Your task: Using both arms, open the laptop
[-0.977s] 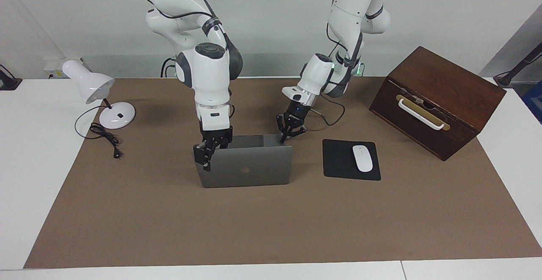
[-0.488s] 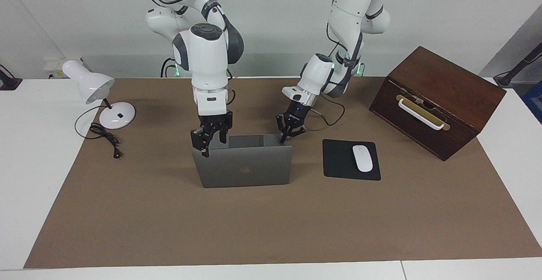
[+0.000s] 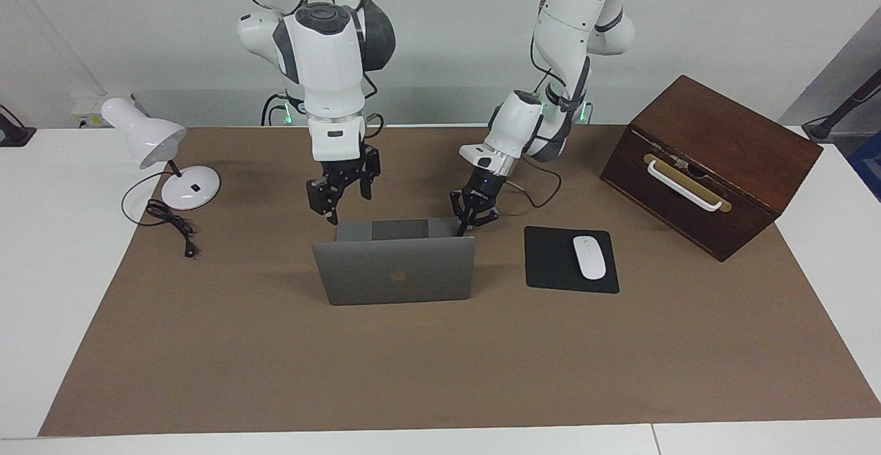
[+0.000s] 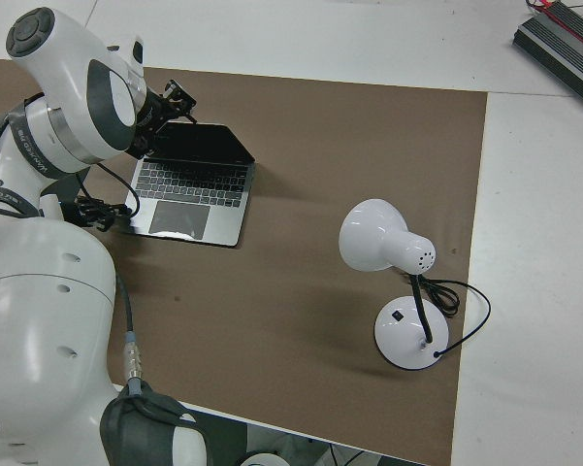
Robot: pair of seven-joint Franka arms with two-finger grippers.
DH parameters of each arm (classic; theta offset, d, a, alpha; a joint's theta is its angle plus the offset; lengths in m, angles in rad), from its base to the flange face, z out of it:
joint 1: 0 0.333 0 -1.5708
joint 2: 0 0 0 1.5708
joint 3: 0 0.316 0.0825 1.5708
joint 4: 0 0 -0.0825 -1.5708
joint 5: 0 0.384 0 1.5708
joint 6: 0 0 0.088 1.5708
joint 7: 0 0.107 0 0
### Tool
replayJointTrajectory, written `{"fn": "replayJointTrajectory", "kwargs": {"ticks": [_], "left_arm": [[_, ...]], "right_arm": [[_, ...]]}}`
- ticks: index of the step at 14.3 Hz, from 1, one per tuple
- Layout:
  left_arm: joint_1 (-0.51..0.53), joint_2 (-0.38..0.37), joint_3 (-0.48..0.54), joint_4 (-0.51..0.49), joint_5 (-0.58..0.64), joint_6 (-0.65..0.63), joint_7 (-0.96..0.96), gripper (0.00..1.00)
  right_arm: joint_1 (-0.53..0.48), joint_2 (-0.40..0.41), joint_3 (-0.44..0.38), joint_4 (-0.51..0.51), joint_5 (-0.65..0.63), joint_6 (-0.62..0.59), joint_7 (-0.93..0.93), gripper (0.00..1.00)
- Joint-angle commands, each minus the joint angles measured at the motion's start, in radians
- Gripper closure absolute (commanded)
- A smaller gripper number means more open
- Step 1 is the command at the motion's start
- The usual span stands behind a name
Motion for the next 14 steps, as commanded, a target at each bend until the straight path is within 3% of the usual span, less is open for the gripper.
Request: {"fn": "replayJointTrajectory", "kwargs": {"ticks": [1,4,8,14], "left_arm": [[0.021,0.055,0.011,0.033,-0.01,-0.005,0.026,1.0],[0.037,0.032,0.009,0.036,-0.01,-0.061,0.026,1.0],[0.047,-0.055,0.009,0.051,-0.012,-0.208,0.008,1.0],[0.049,-0.18,0.008,0.054,-0.01,-0.354,-0.083,1.0]], "right_arm": [[-0.007,-0.038,0.003,-0.005,0.049,-0.055,0.022,0.0],[-0.016,-0.087,0.003,-0.005,0.049,-0.144,0.086,0.0],[-0.02,-0.154,-0.005,-0.006,0.069,-0.299,0.223,0.0],[-0.088,-0.206,-0.013,-0.006,0.07,-0.44,0.237,0.0]]}}
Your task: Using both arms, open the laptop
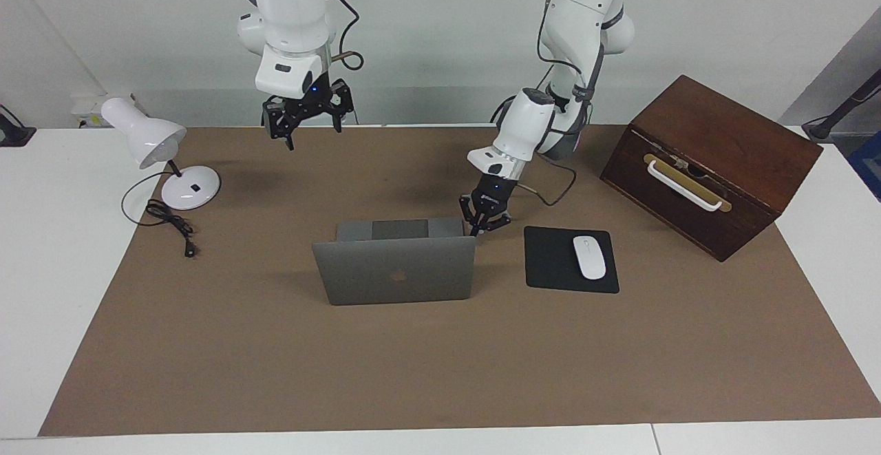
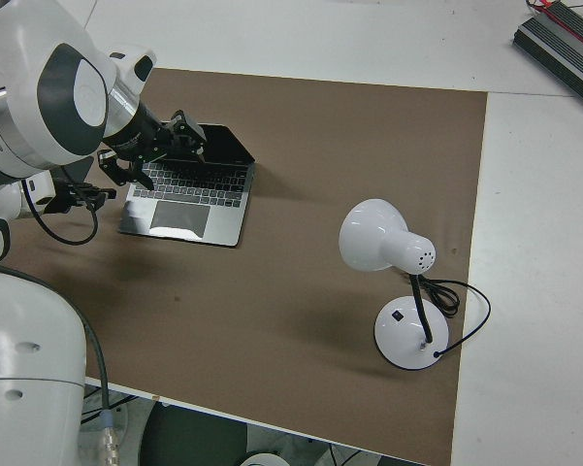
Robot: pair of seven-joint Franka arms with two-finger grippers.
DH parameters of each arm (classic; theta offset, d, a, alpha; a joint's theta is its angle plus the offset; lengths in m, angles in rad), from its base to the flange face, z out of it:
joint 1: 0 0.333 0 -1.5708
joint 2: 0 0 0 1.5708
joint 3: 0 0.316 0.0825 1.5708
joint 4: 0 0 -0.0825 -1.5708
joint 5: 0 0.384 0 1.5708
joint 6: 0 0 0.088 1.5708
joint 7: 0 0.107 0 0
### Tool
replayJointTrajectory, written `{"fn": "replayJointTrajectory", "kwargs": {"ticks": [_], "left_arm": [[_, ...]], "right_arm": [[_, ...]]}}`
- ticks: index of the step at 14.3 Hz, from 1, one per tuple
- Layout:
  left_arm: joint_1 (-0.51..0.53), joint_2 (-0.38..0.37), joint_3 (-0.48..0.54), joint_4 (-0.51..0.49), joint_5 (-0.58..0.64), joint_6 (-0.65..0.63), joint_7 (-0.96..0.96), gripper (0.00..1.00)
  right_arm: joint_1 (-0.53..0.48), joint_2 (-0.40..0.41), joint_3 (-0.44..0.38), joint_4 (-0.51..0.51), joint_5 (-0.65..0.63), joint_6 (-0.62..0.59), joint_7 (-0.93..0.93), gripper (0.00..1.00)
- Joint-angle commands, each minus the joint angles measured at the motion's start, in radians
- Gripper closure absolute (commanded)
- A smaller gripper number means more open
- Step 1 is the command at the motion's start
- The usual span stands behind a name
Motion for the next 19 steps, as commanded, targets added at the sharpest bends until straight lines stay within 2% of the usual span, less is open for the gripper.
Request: {"fn": "replayJointTrajectory", "kwargs": {"ticks": [1,3,5,7,9,13,15,19], "left_arm": [[-0.002,-0.09,0.001,-0.011,-0.01,-0.105,-0.031,1.0],[0.002,-0.144,0.002,0.003,-0.01,-0.203,-0.039,1.0],[0.008,-0.176,0.004,0.054,-0.011,-0.334,-0.039,1.0],[0.031,-0.194,0.004,0.12,-0.01,-0.471,-0.036,1.0],[0.059,-0.213,0.004,0.161,-0.01,-0.562,-0.031,1.0],[0.116,-0.246,0.004,0.232,-0.01,-0.72,-0.004,1.0],[0.157,-0.276,0.004,0.27,-0.01,-0.821,0.032,1.0],[0.249,-0.32,0.004,0.354,-0.01,-1.023,0.099,1.0]], "right_arm": [[-0.042,-0.038,-0.009,-0.01,0.028,-0.043,0.009,0.0],[-0.066,-0.066,-0.013,-0.013,0.042,-0.069,0.05,0.0],[-0.092,-0.063,-0.029,-0.007,0.1,-0.112,0.148,0.0],[-0.105,-0.05,-0.05,-0.005,0.106,-0.107,0.161,0.0],[-0.119,-0.018,-0.088,-0.001,0.114,-0.067,0.161,0.0],[-0.14,0.094,-0.095,0.119,0.1,-0.065,0.161,0.0],[-0.14,0.089,-0.099,0.117,0.1,-0.076,0.165,0.0],[-0.126,0.051,-0.114,0.053,0.115,-0.089,0.156,0.0]]}}
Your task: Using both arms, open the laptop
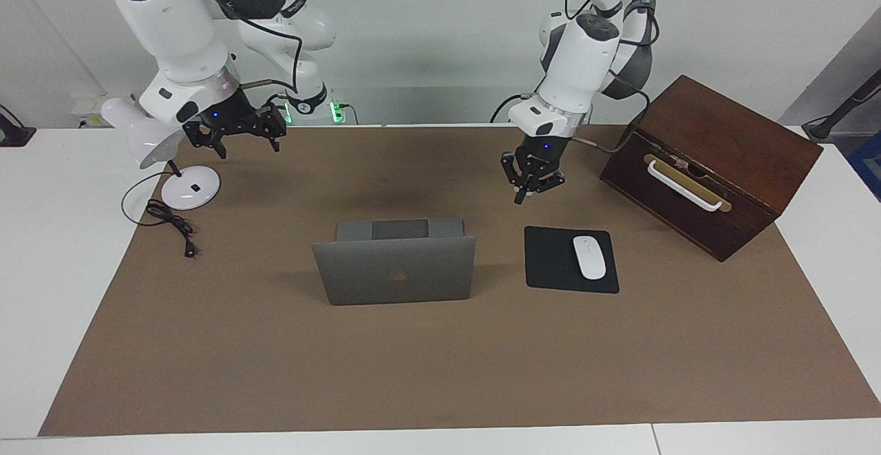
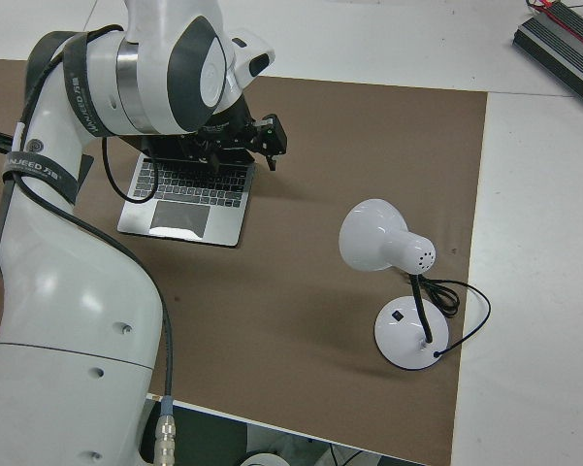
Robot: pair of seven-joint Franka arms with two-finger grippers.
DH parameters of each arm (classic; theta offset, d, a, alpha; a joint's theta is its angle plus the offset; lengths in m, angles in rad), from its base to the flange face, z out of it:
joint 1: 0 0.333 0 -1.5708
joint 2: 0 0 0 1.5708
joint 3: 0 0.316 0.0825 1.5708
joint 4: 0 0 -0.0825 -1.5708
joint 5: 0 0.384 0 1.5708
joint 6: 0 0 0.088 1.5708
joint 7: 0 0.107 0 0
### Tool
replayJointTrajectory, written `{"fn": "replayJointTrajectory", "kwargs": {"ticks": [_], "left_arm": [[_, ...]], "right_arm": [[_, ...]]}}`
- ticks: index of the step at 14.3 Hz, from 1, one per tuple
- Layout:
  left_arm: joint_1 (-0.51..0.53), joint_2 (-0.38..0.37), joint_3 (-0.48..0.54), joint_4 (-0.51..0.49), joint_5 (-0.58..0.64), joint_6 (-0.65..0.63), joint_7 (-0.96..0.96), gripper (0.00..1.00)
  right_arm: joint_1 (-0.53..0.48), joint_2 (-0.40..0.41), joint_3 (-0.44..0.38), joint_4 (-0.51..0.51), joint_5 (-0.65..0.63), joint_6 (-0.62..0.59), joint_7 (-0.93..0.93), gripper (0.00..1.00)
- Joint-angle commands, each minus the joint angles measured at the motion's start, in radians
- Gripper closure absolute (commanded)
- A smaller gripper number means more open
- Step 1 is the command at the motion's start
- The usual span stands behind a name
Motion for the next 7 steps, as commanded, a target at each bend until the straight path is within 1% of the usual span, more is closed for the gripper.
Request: {"fn": "replayJointTrajectory", "kwargs": {"ticks": [1,2,3,7], "left_arm": [[0.078,-0.039,-0.008,0.061,-0.009,-0.154,0.069,1.0],[0.106,-0.043,-0.008,0.087,-0.007,-0.206,0.089,1.0],[0.135,-0.049,-0.008,0.11,-0.007,-0.255,0.11,1.0],[0.225,-0.069,-0.006,0.165,-0.003,-0.386,0.187,1.0]], "right_arm": [[0.016,-0.031,0.0,-0.03,0.022,-0.032,0.021,0.0],[0.038,-0.04,-0.002,-0.045,0.004,-0.016,0.03,0.0],[0.035,-0.037,-0.017,-0.049,0.005,0.019,0.037,0.0],[0.034,-0.029,-0.022,-0.038,0.004,0.044,0.039,0.0]]}}
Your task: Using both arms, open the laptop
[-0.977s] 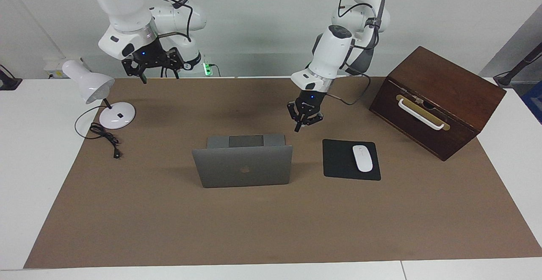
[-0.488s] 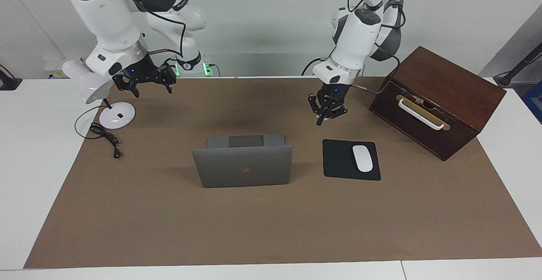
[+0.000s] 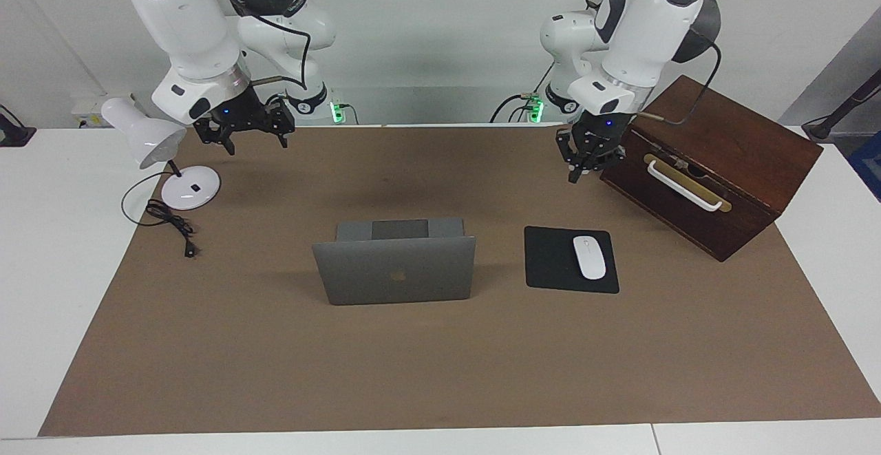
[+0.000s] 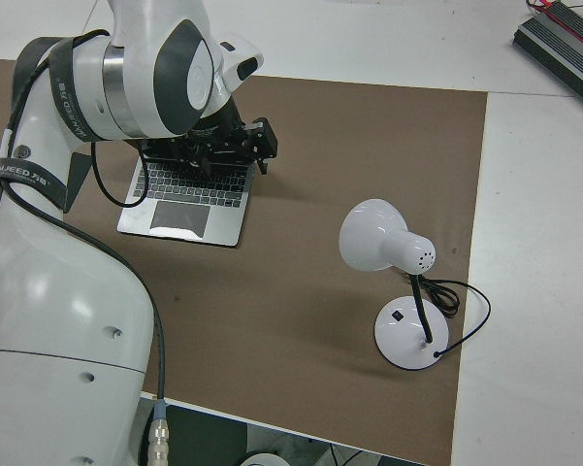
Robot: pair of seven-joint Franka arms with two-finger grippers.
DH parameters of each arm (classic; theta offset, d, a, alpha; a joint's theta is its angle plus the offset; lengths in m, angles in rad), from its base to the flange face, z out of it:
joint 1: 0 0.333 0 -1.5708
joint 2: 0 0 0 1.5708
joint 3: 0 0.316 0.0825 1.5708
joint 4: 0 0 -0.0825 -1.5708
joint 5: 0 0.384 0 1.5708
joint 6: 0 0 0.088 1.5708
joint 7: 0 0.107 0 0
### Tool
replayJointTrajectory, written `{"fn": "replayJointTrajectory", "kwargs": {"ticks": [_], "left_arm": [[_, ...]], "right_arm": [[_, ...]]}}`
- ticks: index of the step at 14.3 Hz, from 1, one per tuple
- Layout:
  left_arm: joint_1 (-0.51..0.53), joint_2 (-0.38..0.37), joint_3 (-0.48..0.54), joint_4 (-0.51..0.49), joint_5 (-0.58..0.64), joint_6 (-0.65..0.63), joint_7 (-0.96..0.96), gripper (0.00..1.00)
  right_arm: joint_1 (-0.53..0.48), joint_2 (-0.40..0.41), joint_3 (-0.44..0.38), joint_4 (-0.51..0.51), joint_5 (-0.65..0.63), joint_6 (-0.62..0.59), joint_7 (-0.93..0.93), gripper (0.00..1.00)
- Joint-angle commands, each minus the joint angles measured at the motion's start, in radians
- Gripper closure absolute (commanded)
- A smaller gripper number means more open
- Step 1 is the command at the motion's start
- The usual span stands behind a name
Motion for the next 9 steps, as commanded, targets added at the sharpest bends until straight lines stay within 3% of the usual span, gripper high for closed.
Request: {"fn": "replayJointTrajectory", "kwargs": {"ticks": [1,9], "left_arm": [[0.068,-0.021,-0.008,0.037,-0.001,-0.096,0.068,1.0],[0.23,-0.032,0.015,0.09,0.014,-0.222,0.134,1.0]], "right_arm": [[0.003,-0.018,-0.008,-0.025,0.007,0.041,0.023,0.0],[0.002,-0.007,-0.005,0.021,0.018,0.042,0.138,0.0]]}}
